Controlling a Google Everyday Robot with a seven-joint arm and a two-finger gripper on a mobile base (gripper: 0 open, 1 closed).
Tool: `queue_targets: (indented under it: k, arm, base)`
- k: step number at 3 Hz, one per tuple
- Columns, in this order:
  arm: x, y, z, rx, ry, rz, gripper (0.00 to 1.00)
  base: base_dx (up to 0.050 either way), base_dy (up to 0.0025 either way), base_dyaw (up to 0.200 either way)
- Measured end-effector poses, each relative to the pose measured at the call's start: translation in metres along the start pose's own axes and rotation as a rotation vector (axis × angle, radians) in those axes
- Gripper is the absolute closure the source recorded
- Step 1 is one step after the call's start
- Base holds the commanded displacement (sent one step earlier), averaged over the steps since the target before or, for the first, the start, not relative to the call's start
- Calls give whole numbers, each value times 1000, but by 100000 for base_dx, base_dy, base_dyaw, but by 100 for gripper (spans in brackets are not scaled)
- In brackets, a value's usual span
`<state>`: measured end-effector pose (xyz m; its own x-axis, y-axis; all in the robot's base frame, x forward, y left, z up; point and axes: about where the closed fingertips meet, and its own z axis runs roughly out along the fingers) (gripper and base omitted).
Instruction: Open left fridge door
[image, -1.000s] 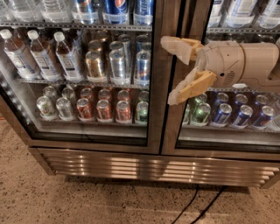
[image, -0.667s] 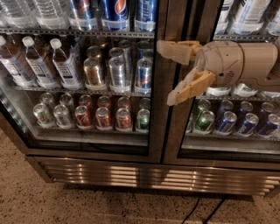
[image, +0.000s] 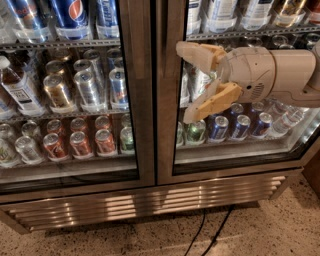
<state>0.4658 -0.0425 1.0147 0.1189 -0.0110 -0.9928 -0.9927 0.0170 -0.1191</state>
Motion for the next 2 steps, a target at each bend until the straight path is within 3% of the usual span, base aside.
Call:
queue_targets:
  k: [1,2]
  arm:
    - [0,0,0,0,0,0,0]
    - [-9,-1,22,-28,28,-7,0]
  base:
    - [0,0,0]
    - [0,0,0]
